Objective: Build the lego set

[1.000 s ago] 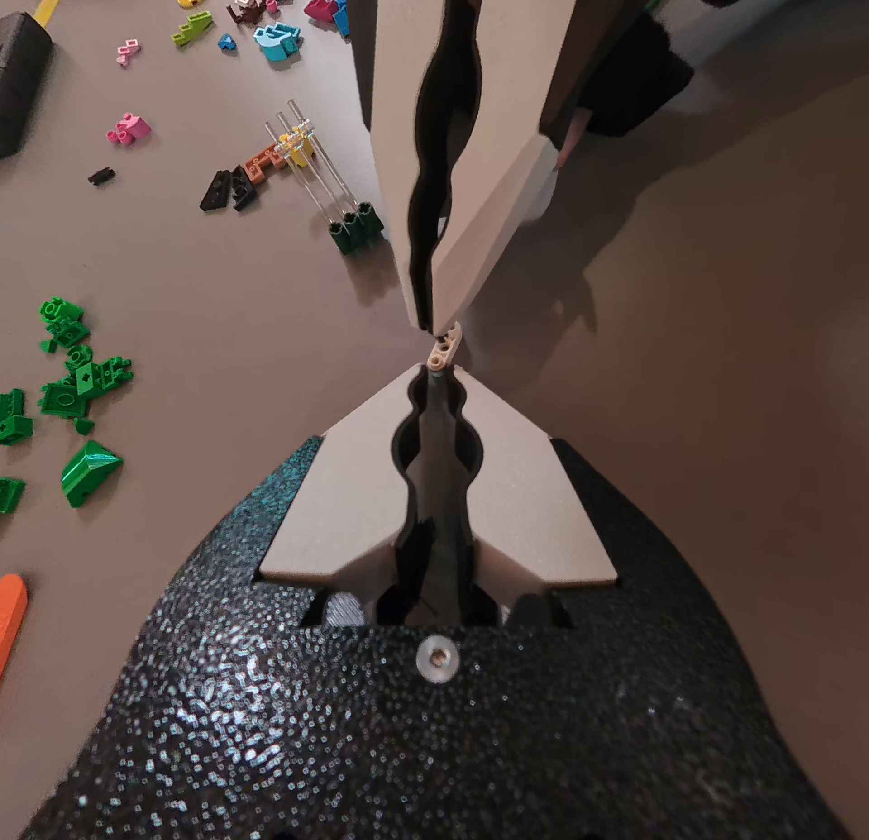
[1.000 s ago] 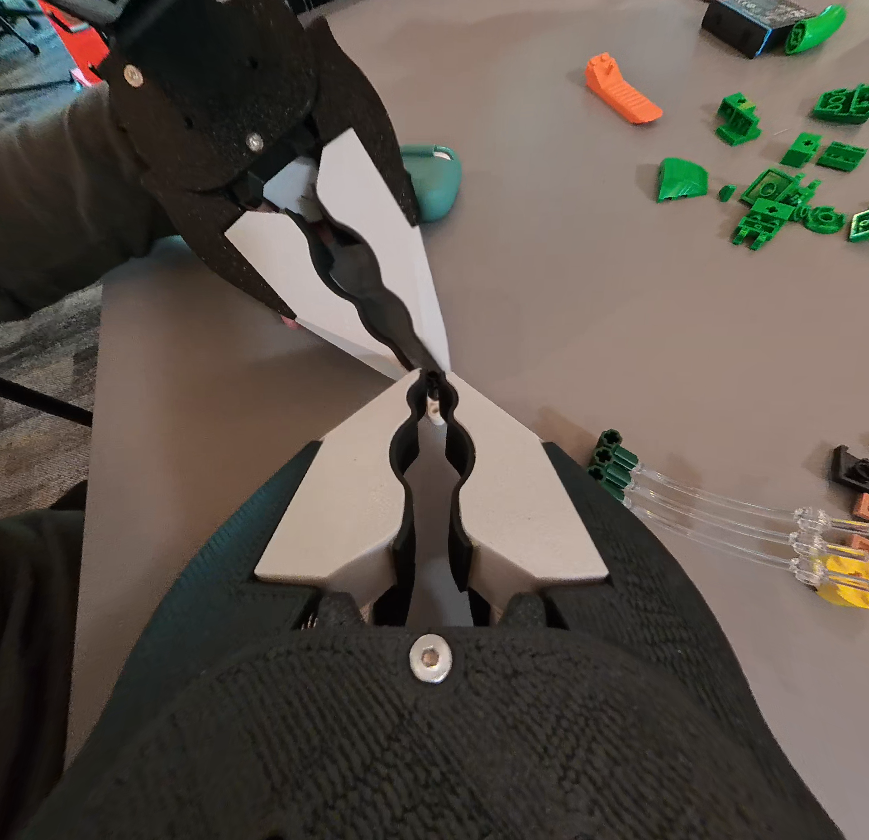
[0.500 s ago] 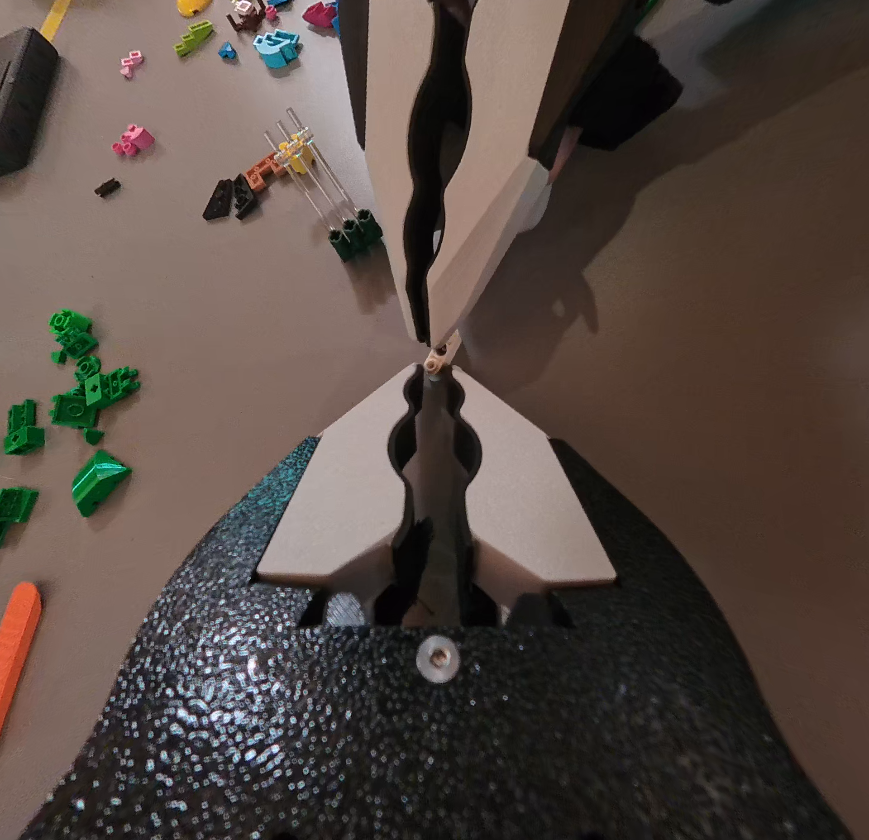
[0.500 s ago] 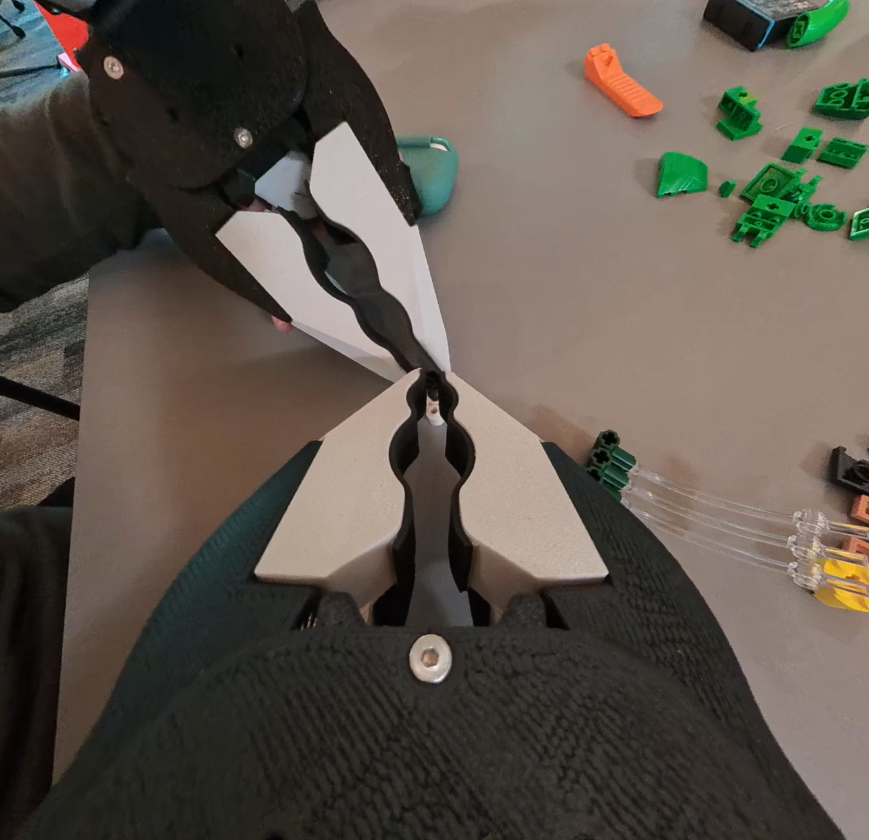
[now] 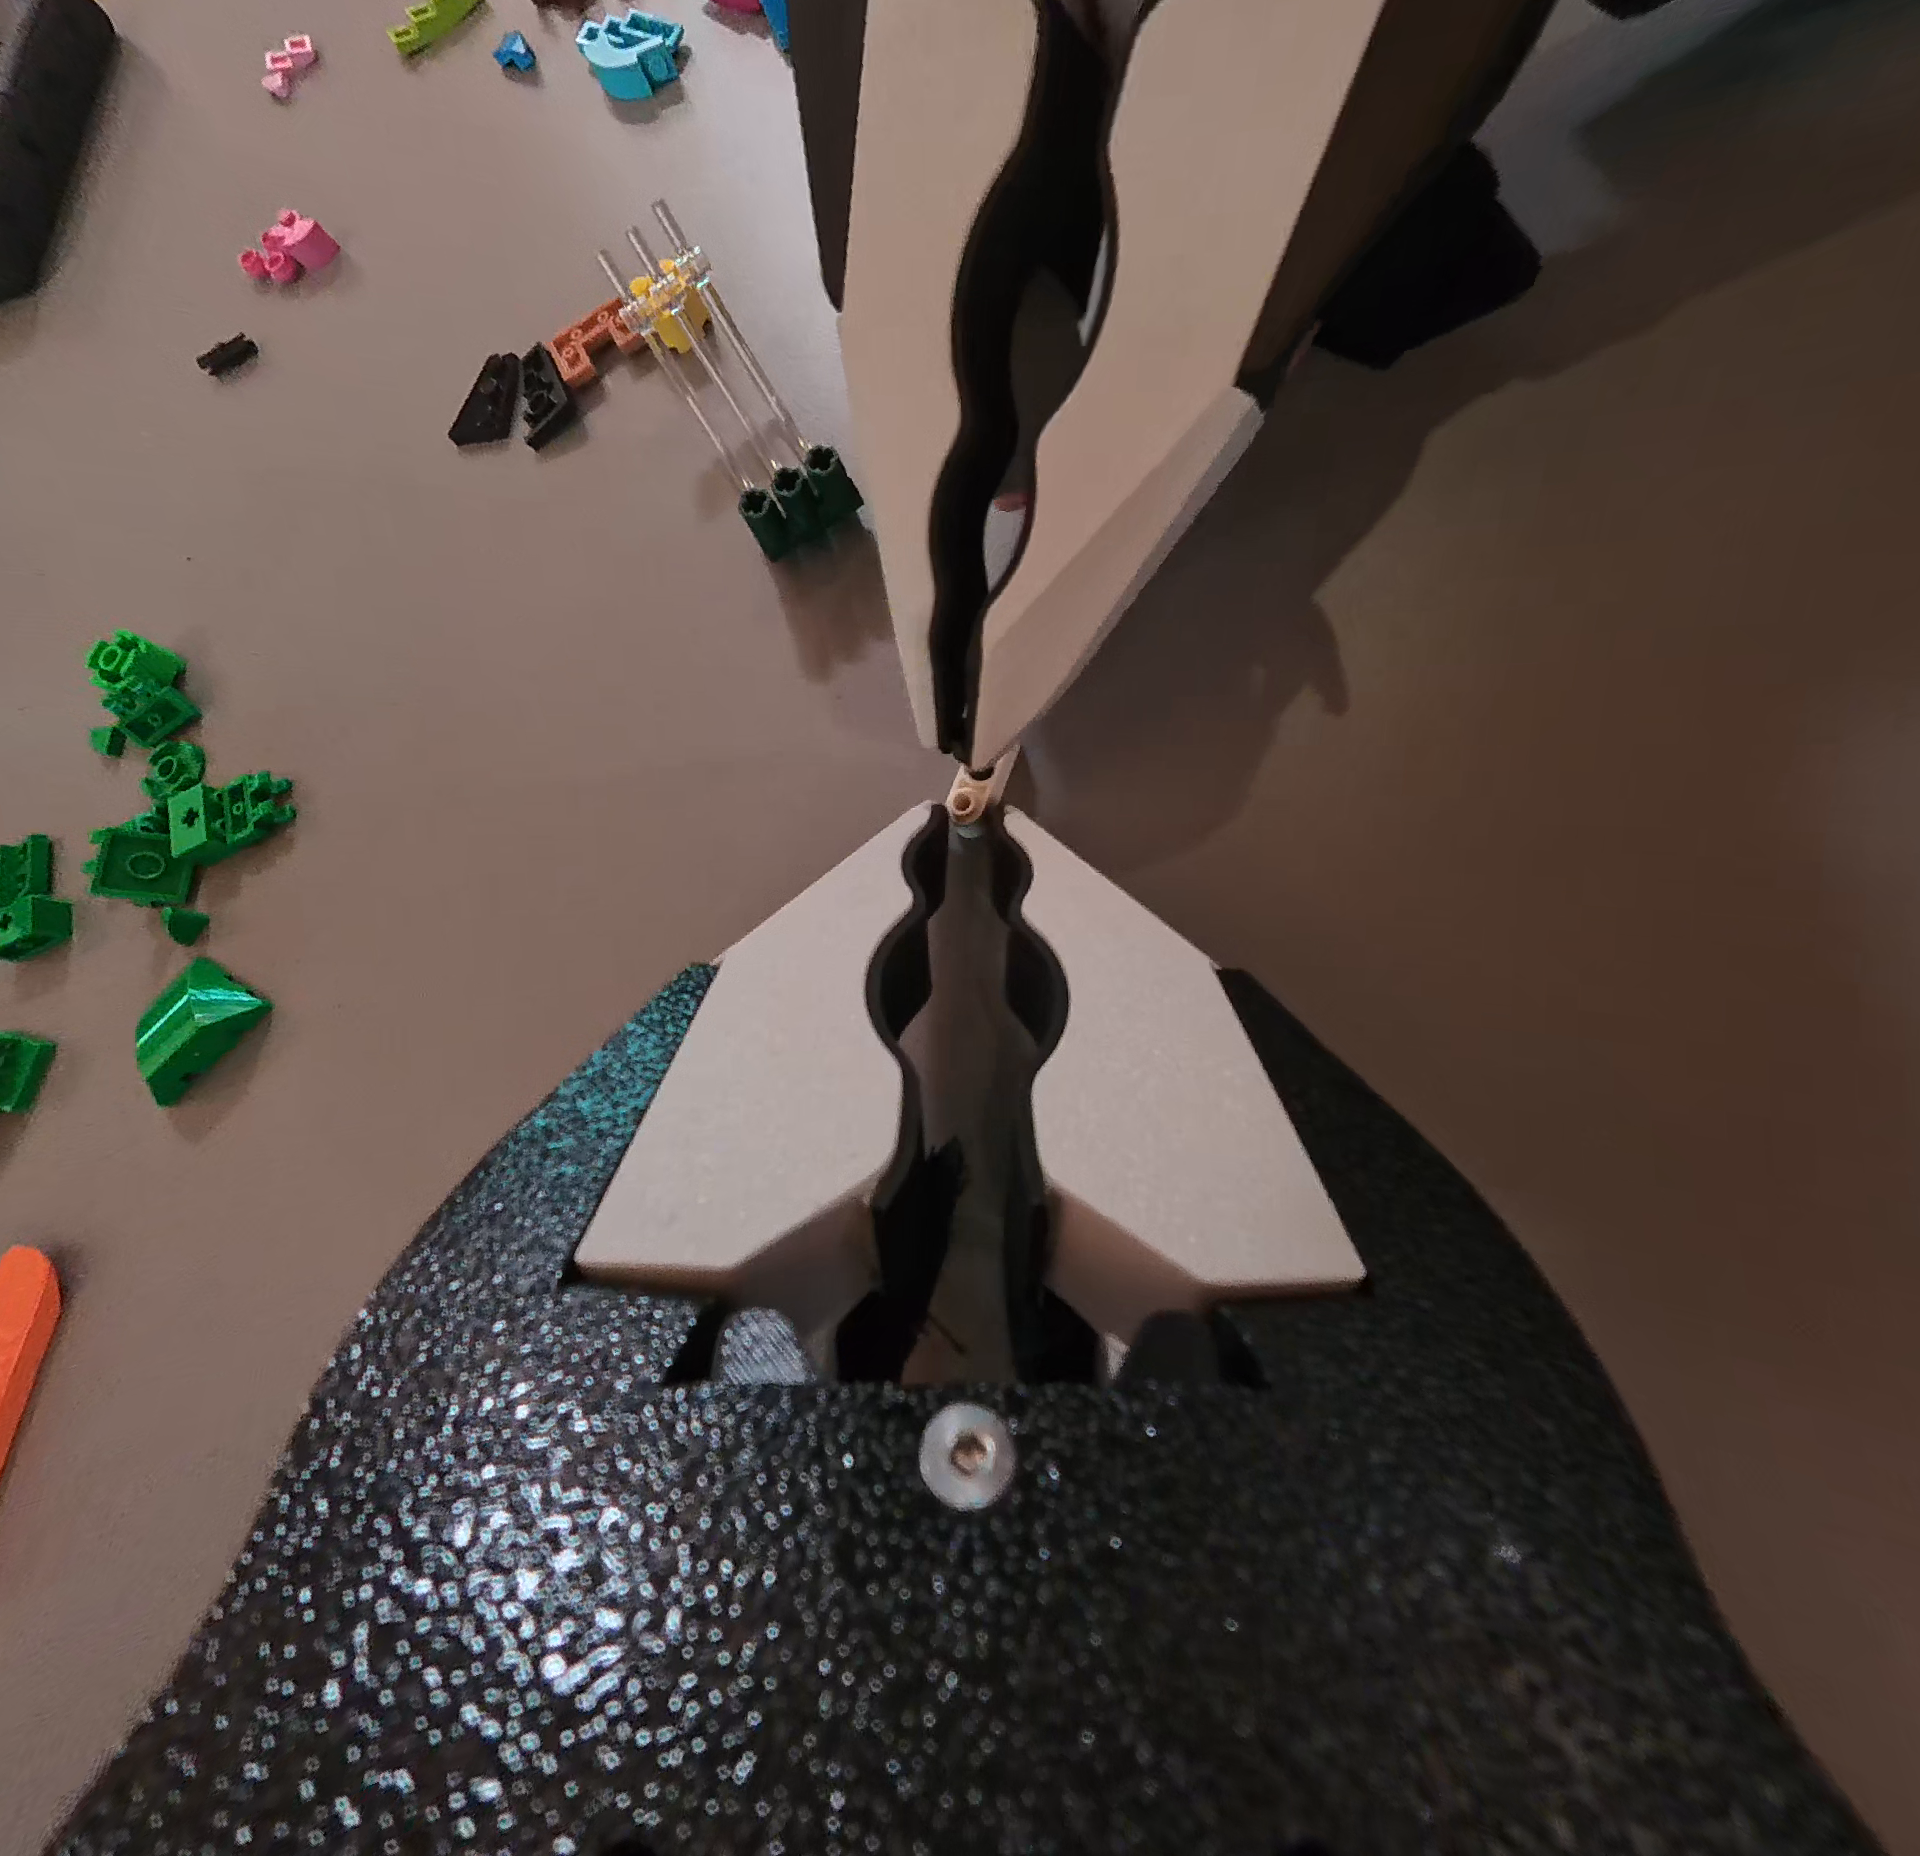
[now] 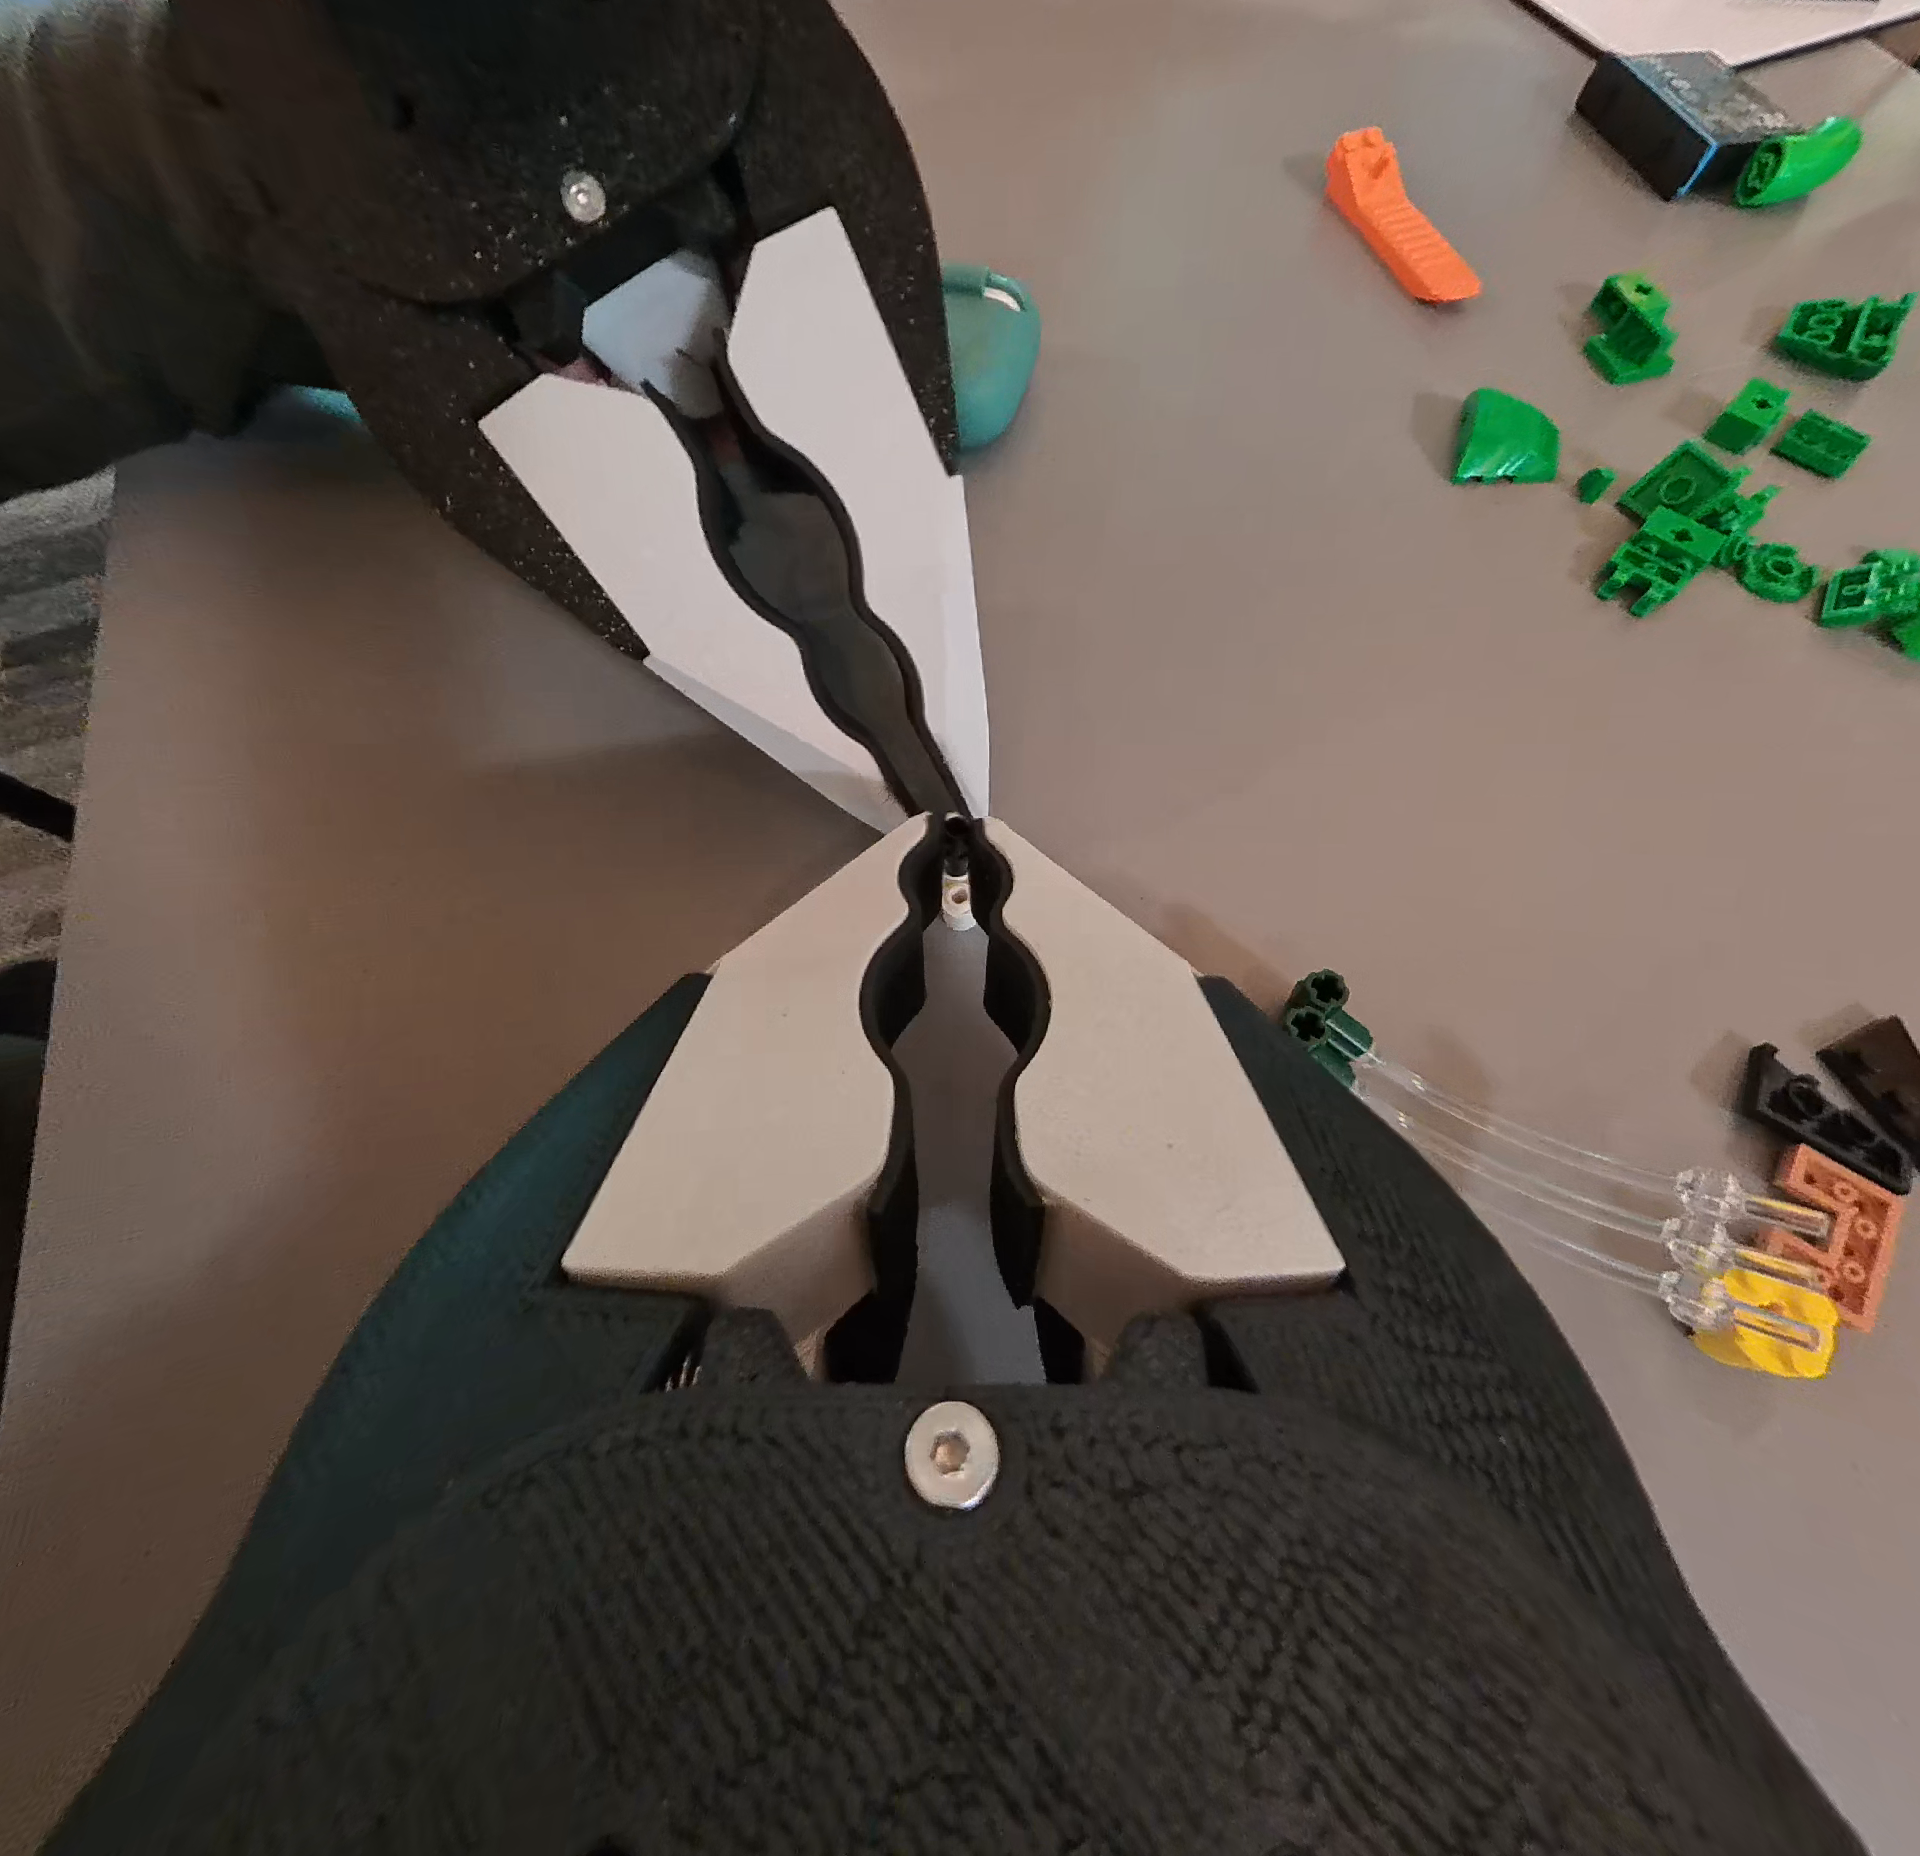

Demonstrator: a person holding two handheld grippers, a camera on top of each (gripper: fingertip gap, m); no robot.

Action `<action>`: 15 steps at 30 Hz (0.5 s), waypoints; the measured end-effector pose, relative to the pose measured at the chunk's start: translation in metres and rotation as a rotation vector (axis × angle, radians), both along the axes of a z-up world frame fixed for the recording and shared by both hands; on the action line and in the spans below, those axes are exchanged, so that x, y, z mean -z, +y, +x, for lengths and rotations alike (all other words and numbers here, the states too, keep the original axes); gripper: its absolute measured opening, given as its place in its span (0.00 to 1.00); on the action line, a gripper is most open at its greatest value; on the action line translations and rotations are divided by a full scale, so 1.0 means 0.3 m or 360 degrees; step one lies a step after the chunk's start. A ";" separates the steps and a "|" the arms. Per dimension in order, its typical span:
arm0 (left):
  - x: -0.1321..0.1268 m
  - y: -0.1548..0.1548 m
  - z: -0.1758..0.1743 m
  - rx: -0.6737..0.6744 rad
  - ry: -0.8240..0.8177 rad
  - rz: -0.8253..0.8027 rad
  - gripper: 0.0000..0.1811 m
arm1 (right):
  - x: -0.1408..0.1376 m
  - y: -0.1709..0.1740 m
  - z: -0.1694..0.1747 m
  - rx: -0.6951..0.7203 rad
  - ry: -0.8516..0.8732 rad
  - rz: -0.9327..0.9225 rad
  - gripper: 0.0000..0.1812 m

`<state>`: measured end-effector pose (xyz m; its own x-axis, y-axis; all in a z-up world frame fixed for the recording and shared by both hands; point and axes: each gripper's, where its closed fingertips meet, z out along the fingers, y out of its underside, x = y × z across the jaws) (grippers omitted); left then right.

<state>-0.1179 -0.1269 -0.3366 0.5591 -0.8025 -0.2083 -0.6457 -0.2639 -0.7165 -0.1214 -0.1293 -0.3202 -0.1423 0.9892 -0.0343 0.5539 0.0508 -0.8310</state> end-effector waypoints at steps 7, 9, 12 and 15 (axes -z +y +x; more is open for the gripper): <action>0.000 -0.001 0.000 -0.0026 -0.0016 -0.0029 0.03 | 0.003 -0.003 -0.008 -0.0058 -0.0007 0.0003 0.02; 0.000 -0.001 0.000 -0.0030 -0.0023 -0.0033 0.03 | 0.003 -0.003 -0.008 -0.0068 -0.0008 -0.0002 0.02; 0.001 -0.004 0.002 -0.0022 -0.0030 -0.0039 0.03 | 0.002 -0.007 -0.002 -0.0090 -0.0009 -0.0021 0.02; 0.001 -0.011 0.007 -0.0009 -0.0042 -0.0058 0.03 | 0.002 -0.014 0.005 -0.0129 -0.0005 -0.0005 0.02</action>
<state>-0.1158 -0.1302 -0.3370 0.5688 -0.8060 -0.1637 -0.6249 -0.2941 -0.7232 -0.1199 -0.1337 -0.3207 -0.2219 0.9743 -0.0381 0.5506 0.0929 -0.8296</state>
